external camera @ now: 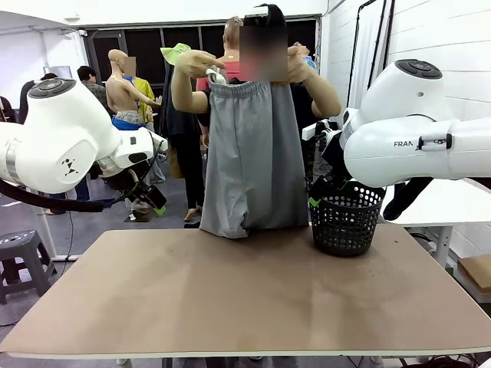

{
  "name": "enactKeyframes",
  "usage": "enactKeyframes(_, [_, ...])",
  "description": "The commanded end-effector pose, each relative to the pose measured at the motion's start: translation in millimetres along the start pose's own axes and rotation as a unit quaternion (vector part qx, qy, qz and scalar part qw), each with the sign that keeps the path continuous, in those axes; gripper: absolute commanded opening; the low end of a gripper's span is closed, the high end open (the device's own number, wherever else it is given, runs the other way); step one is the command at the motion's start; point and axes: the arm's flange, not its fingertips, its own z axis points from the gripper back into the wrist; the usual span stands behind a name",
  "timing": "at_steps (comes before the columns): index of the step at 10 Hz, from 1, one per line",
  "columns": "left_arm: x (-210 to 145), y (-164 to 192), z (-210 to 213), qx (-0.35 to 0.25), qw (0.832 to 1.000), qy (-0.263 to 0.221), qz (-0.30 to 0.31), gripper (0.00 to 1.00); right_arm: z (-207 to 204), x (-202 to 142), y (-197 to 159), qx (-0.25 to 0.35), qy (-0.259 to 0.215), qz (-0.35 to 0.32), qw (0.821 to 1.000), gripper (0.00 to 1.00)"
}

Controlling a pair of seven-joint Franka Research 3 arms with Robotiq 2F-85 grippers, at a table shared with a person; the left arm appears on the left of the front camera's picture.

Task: Fold the training pants.
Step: Grab both ends of the Training pants handed by a person.

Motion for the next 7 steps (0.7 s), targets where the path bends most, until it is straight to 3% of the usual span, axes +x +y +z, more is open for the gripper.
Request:
enactKeyframes(1, [-0.4,0.5,-0.7,-0.005,1.000,-0.007,0.003,1.00,-0.1,0.8,0.0,0.001,-0.004,0.001,1.000,1.00])
enactKeyframes(7, [-0.4,0.5,-0.7,-0.005,1.000,-0.007,0.003,1.00,-0.1,0.8,0.0,0.001,-0.004,0.001,1.000,1.00])
